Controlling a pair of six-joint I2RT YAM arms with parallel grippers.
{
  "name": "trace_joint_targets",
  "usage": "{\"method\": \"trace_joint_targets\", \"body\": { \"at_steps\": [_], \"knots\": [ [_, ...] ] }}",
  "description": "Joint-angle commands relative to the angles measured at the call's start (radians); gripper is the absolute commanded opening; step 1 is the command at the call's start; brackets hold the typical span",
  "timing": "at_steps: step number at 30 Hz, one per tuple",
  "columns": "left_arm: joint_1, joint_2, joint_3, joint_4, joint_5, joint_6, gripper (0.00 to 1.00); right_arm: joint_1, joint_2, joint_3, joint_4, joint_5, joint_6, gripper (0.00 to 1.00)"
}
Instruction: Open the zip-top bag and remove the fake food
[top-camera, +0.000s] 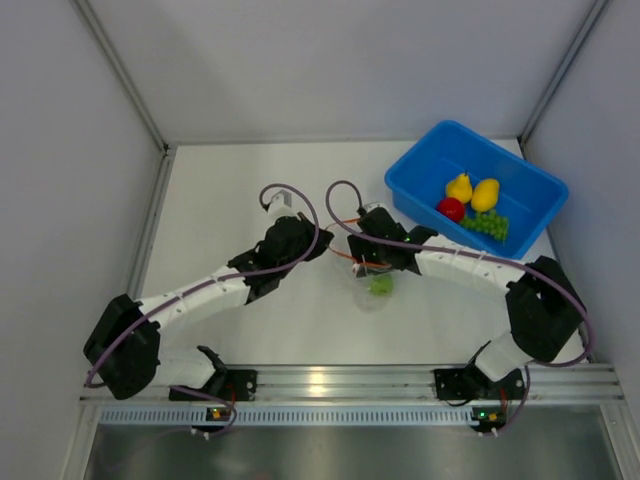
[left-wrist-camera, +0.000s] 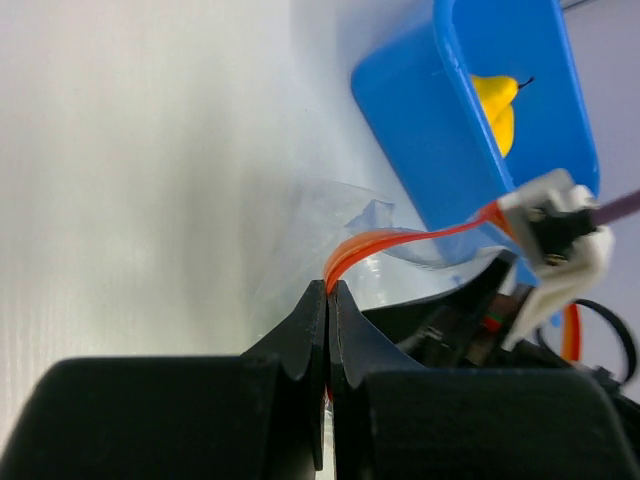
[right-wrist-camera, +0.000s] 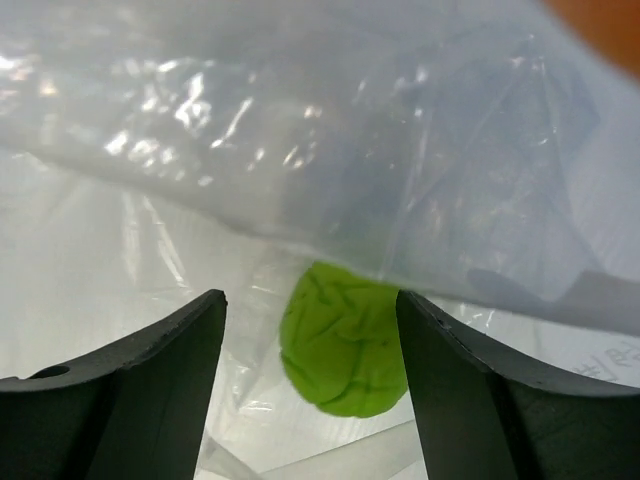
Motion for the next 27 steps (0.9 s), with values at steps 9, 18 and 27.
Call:
{"method": "trace_joint_targets", "body": {
  "at_steps": [9,18,27],
  "knots": [
    [-0.020,0.016,0.037,0.053,-0.065,0.058,0.00,0.001,-0.127,0.117,-0.233,0.047,-0.022,0.56],
    [-0.028,0.020,0.178,-0.078,-0.144,0.155,0.00,0.001,-0.113,0.192,-0.396,0.047,-0.043,0.46],
    [-0.030,-0.009,0.246,-0.194,-0.131,0.202,0.00,0.002,0.019,0.165,-0.276,-0.005,-0.054,0.48]
  ]
}}
